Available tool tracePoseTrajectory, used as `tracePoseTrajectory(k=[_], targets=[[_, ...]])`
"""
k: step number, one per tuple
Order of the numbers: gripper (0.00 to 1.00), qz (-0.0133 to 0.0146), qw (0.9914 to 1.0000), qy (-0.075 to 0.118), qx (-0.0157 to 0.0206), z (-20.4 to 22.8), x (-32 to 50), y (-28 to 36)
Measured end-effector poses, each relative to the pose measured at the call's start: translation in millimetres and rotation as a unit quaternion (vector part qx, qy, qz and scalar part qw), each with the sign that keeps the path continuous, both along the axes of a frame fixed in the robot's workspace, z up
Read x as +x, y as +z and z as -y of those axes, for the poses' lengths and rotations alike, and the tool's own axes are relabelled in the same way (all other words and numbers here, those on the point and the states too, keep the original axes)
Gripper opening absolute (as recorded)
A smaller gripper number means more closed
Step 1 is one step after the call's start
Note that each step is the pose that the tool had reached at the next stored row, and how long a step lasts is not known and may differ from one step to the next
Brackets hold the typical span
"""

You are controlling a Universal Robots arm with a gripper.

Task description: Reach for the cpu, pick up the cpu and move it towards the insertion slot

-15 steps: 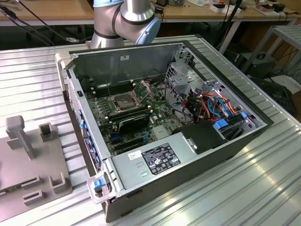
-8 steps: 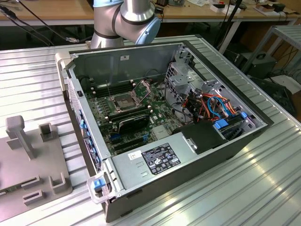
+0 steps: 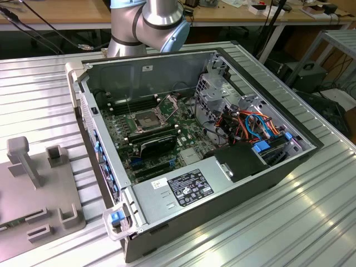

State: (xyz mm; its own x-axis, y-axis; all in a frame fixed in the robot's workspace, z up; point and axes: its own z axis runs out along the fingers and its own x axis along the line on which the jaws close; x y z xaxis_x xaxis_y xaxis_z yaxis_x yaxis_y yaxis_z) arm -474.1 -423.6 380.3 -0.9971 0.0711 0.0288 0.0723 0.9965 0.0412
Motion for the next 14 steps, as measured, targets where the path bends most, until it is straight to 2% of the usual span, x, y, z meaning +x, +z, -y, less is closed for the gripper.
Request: tracePoseTrajectory(k=[1, 2, 14], targets=[[0.60, -0.0016, 1.00000, 0.001, 0.0000, -0.1, 0.0, -1.7], [0.66, -0.0020, 1.00000, 0.002, 0.0000, 0.0, 0.0, -2.6], [0.66, -0.0020, 1.00000, 0.002, -0.0003, 0.1, 0.1, -6.0]])
